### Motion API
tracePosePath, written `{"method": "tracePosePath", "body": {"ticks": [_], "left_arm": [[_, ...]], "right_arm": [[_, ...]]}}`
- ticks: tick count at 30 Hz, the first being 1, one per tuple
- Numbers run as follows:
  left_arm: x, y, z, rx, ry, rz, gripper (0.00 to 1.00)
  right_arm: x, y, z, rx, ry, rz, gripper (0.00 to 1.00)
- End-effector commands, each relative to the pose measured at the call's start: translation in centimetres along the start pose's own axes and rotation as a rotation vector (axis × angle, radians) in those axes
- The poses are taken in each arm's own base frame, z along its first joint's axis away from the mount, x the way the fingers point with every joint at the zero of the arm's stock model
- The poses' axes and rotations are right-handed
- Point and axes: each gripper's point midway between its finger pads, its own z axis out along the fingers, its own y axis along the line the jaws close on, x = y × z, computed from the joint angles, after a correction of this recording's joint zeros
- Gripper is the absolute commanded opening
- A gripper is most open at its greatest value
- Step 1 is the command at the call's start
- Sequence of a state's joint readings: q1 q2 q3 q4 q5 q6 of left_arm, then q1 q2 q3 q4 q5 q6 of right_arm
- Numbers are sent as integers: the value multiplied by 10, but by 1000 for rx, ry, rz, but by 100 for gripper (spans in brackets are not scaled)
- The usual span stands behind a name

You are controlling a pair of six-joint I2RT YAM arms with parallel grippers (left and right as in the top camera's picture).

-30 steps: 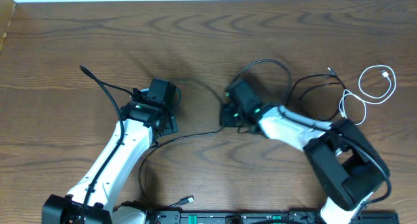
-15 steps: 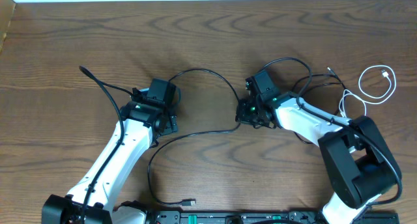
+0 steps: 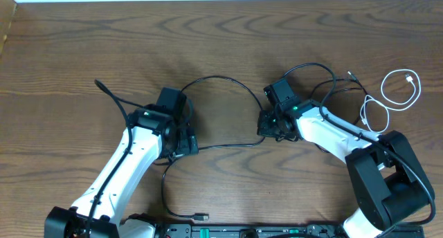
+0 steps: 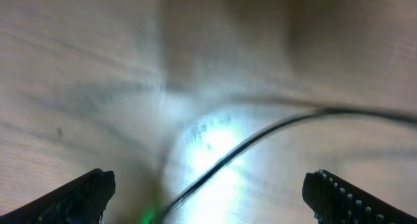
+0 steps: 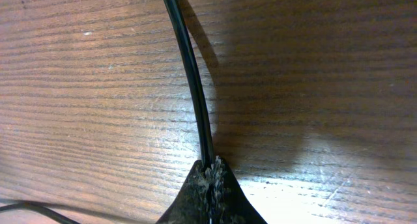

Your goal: Untangle cables

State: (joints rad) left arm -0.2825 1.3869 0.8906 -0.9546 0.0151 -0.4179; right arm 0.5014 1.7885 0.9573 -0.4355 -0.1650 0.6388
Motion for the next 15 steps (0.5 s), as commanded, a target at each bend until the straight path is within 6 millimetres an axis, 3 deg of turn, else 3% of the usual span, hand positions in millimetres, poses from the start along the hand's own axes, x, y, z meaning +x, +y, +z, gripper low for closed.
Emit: {"method": "tracePosePath", "body": {"ticks": [1, 8, 11, 12, 14, 15], "left_arm": [[17, 0, 2, 15, 78, 14, 98], [26, 5, 1, -5, 115, 13, 98], [16, -1, 2, 16, 71, 17, 98], [14, -1, 2, 20, 67, 15, 93], [16, -1, 2, 18, 72, 10, 54], [19, 1, 3, 10, 84, -3, 40]], "right_arm": [[5, -19, 5, 76, -2, -8, 1], [4, -21, 5, 91, -13, -9, 1], [3, -19, 5, 87, -18, -14, 1], [3, -19, 5, 87, -18, -15, 1], [4, -20, 5, 91, -15, -15, 1], [5, -21, 5, 95, -13, -14, 1]]}}
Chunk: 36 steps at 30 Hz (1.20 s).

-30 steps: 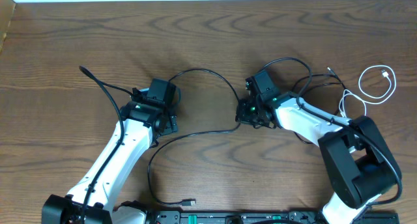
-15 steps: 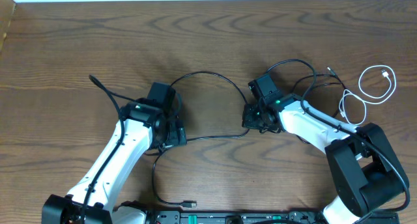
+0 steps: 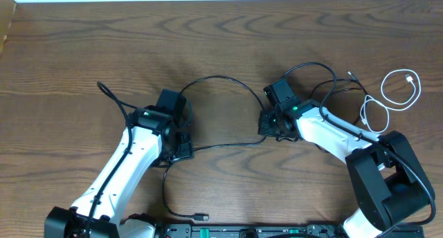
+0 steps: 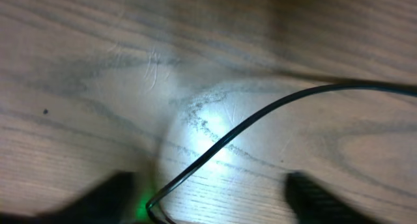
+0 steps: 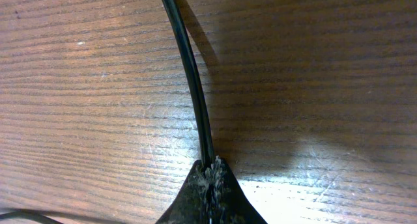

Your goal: Untangle cables

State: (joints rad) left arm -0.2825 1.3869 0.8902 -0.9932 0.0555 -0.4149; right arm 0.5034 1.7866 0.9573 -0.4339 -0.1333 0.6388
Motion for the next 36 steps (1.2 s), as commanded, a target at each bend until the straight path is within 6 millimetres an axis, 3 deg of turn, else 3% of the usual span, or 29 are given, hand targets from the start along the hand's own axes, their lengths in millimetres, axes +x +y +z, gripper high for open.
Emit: {"method": "tracePosePath", "body": {"ticks": [1, 5, 10, 14, 15, 16, 17, 21, 25, 31, 36], "left_arm": [[11, 4, 4, -15, 46, -27, 34], [32, 16, 10, -62, 122, -87, 34], [44, 35, 26, -151, 132, -139, 50], [41, 42, 37, -179, 91, -170, 50], [38, 40, 38, -173, 80, -171, 39], [34, 40, 38, -172, 59, -171, 28], [26, 40, 39, -176, 22, -170, 8], [-13, 38, 37, -178, -151, -166, 8], [-59, 20, 29, -101, -340, -157, 7], [-122, -13, -2, 61, -615, -164, 8], [-152, -28, -27, 140, -763, -155, 8]], "right_arm": [[9, -18, 5, 74, 10, -13, 1], [8, -18, 5, 74, 7, -13, 1], [7, -17, 6, 70, 2, -13, 1], [7, -17, 6, 71, 3, -13, 1], [7, -17, 6, 71, 4, -13, 1], [7, -17, 6, 71, 4, -13, 1], [7, -17, 6, 71, 4, -13, 1], [7, -17, 6, 71, 3, -13, 1], [7, -17, 6, 71, 3, -13, 1], [7, -17, 6, 71, 3, -13, 1], [7, -17, 6, 71, 3, -13, 1]]}}
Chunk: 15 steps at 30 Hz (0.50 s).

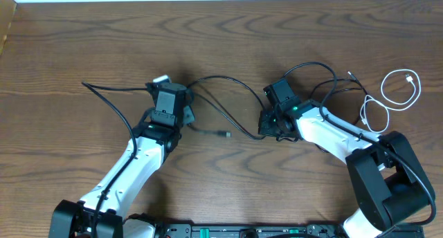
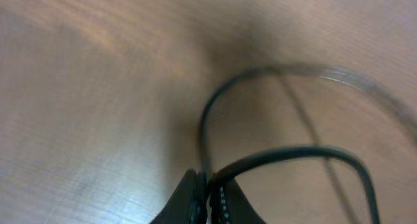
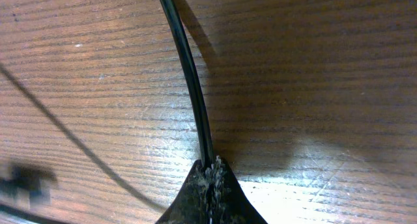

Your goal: Untangle cables

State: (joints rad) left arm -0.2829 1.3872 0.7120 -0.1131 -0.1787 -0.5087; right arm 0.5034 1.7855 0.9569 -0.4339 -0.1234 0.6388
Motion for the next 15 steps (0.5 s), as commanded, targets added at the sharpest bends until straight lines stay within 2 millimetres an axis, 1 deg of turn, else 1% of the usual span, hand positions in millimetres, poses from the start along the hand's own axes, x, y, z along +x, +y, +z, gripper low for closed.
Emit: {"method": "tracePosePath", "body": {"ticks": [1, 2, 3, 4, 6, 8, 10, 11, 12, 13, 14, 15], "left_arm": [[-14, -2, 0, 0, -56, 20, 8], [-15, -3, 0, 3, -61, 19, 15], [-15, -3, 0, 3, -61, 18, 28], [-15, -3, 0, 2, -60, 19, 37], [-13, -2, 0, -2, -52, 21, 48], [-10, -1, 0, -2, -38, 25, 56], [-5, -3, 0, 12, -12, 32, 62], [-1, -3, 0, 17, 5, 35, 63], [6, -3, 0, 22, 35, 40, 63], [11, -3, 0, 26, 60, 43, 63], [19, -3, -1, 33, 93, 47, 63], [26, -3, -1, 42, 129, 51, 63]], "right_arm": [[8, -16, 6, 64, 10, -13, 1], [8, -16, 6, 63, 10, -13, 1], [8, -16, 6, 63, 10, -13, 1], [8, -16, 6, 63, 10, -13, 1], [8, -16, 6, 63, 10, -13, 1], [8, -15, 6, 62, 10, -14, 1], [9, -15, 6, 63, 10, -15, 1], [9, -15, 6, 62, 11, -17, 1], [9, -14, 6, 62, 11, -18, 4], [10, -14, 6, 62, 12, -19, 8], [10, -14, 6, 62, 12, -21, 13], [10, -13, 6, 61, 13, -22, 22]]}}
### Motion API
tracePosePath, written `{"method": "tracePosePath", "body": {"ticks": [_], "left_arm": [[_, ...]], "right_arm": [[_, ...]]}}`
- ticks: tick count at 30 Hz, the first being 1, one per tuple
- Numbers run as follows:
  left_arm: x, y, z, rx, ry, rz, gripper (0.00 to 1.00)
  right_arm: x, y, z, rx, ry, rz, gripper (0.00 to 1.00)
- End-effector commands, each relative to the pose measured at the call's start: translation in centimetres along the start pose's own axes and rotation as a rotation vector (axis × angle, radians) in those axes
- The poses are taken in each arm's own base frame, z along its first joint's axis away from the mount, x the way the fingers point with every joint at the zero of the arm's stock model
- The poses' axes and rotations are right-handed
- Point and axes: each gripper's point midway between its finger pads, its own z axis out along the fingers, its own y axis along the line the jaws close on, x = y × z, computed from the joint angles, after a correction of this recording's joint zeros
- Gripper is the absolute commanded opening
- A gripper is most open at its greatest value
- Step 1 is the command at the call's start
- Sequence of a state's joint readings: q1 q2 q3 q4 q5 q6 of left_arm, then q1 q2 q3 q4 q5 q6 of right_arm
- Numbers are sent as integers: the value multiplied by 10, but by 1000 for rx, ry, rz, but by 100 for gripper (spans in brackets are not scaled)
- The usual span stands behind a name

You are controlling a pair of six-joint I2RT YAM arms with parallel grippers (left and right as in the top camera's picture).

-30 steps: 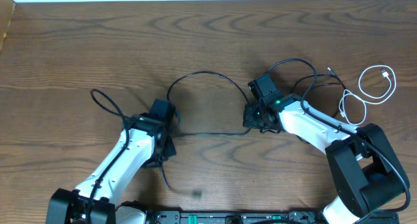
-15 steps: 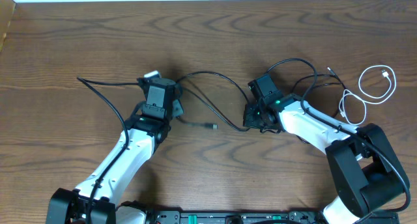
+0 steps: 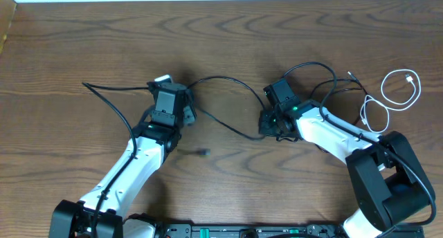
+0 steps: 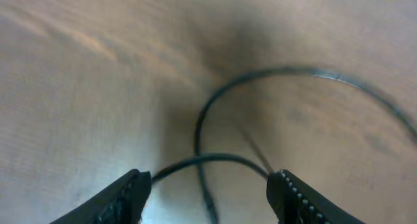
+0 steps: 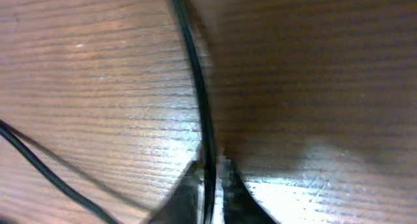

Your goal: Untangle cables

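Note:
A black cable (image 3: 221, 78) arcs across the table between both arms, and its plug end (image 3: 203, 152) lies loose at mid-table. My left gripper (image 3: 183, 115) stands open over a strand. In the left wrist view its fingers (image 4: 132, 193) are wide apart, with the black cable (image 4: 202, 160) curving between them untouched. My right gripper (image 3: 268, 129) is shut on the black cable (image 5: 194, 87), which runs straight down between its fingertips (image 5: 228, 191). That view is blurred.
A white cable (image 3: 401, 86) lies coiled at the far right. More black loops (image 3: 325, 86) sit behind the right arm. A black strand (image 3: 114, 89) runs off to the left. Bare wood shows at the back and in front of the plug.
My left gripper has gone from shut on the black cable to open, letting it go. The plug end now lies lower left of where it was. The right gripper stays on the cable.
At first my left gripper was open, low over the cable, with the plug near the front edge. Then its fingers were closing. Later it was shut on the cable farther back, the plug drawn to mid-table. Now it is open. The right held throughout.

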State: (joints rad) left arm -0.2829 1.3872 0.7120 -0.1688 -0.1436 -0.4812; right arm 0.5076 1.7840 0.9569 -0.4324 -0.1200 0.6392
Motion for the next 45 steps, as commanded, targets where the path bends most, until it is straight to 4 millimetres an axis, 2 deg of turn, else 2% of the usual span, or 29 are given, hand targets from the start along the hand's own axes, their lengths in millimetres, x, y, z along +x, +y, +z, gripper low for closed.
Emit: {"method": "tracePosePath", "body": {"ticks": [1, 2, 5, 8, 10, 12, 13, 16, 20, 24, 31, 39, 43, 45], "left_arm": [[19, -6, -1, 49, 98, 16, 63], [27, -6, -2, 52, 133, 19, 63], [49, 5, -5, 15, 228, 31, 63], [66, 17, -10, -30, 301, 42, 63], [74, 23, -13, -52, 336, 46, 64], [78, 26, -15, -64, 356, 49, 64], [80, 27, -16, -68, 365, 51, 64], [88, 25, -19, -50, 405, 47, 67], [99, 16, -23, 7, 467, 33, 68], [102, 17, -25, 7, 479, 32, 68], [102, 17, -25, 7, 478, 33, 68], [102, 17, -24, 4, 477, 34, 68], [103, 18, -25, 0, 483, 35, 68], [103, 18, -25, 2, 483, 40, 68]], "right_arm": [[11, -13, 7, 58, 19, -20, 33], [11, -13, 7, 57, 19, -22, 39], [8, -8, 5, 40, 10, -34, 43], [0, 12, -10, -38, 7, -155, 49], [-8, 21, -24, -57, -11, -199, 62], [-17, 30, -37, -78, -47, -217, 91], [-21, 34, -41, -88, -65, -220, 96], [-31, 41, -43, -113, -109, -226, 97], [-29, 37, -30, -100, -86, -175, 91], [-15, 26, -9, -57, -12, -90, 71], [4, 12, 20, -10, 82, -3, 59], [27, 9, 48, -26, 206, 133, 37], [35, 15, 52, -68, 255, 140, 21], [37, 19, 51, -86, 266, 141, 17]]}}
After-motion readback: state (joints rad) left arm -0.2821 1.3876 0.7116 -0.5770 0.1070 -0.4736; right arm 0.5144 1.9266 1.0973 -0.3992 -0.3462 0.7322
